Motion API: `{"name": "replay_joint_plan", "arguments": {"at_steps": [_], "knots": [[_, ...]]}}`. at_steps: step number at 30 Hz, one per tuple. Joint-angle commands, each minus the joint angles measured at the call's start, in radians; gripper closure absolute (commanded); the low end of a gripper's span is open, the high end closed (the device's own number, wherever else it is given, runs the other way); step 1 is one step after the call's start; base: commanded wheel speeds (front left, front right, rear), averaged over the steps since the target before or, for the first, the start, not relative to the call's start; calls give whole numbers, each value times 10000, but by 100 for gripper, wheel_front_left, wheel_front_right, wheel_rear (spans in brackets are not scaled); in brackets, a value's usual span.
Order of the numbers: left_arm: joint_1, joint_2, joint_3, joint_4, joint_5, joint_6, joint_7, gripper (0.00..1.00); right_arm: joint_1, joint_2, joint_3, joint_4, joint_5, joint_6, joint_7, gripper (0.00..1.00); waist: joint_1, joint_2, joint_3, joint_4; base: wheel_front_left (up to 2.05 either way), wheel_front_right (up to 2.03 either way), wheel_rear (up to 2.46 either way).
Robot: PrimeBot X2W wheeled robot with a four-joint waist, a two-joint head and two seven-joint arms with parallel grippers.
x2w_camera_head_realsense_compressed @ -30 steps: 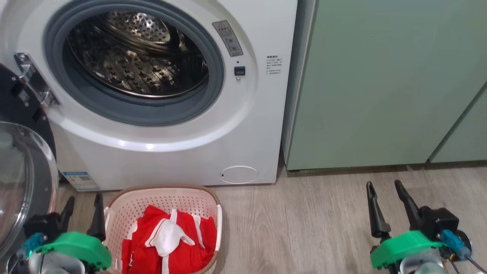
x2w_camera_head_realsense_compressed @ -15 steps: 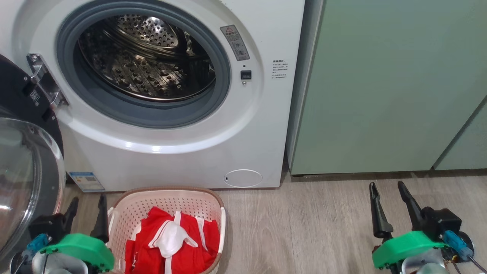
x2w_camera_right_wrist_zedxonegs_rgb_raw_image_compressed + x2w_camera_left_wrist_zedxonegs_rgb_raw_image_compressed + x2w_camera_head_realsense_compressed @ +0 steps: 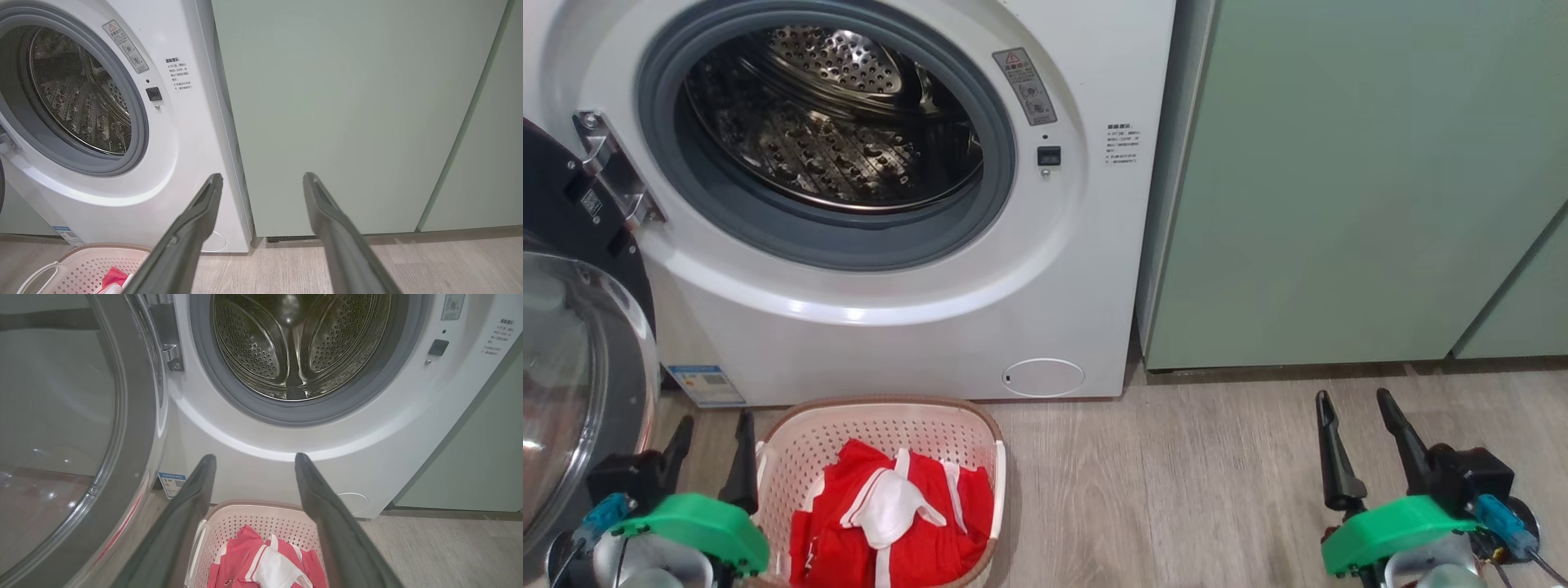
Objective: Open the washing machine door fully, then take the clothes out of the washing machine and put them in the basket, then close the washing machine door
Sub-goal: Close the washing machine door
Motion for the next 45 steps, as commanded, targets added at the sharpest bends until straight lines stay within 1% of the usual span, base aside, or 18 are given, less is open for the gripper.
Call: {"name": "replay_joint_plan", "arguments": {"at_steps": [1, 11, 16, 22, 35, 41, 45], "knots": [[-618, 206, 356, -227, 59, -41, -107, 0, -231, 5, 204, -322, 15, -7, -63, 0, 0, 0, 4, -2, 0, 0, 0], [-634, 199, 362, -225, 61, -62, -107, 0, -243, -9, 212, -327, 0, -7, -63, 0, 0, 0, 109, -14, 0, 0, 0], [-647, 213, 305, -256, 0, -63, -107, 0, -257, -19, 207, -325, -20, -7, -63, 0, 0, 0, 140, 0, -72, 51, 20], [-639, 248, 164, -253, -105, -64, -107, 0, -254, -41, 196, -317, -27, -7, -63, 0, 0, 0, 137, 27, -141, 116, 25], [-605, 332, -10, -354, -299, -64, -107, 0, -273, -32, 239, -290, 2, -7, -63, 0, 0, 0, 75, 52, -202, 184, 18], [-575, 287, -66, -378, -290, -65, -107, 0, -259, -29, 205, -262, -6, -7, -63, 0, 0, 0, 15, 69, -101, 101, 0], [-564, 245, -3, -346, -180, -65, -107, 0, -219, -25, 179, -265, 6, -7, -63, 0, 0, 0, -31, 132, -13, 13, 0]]}}
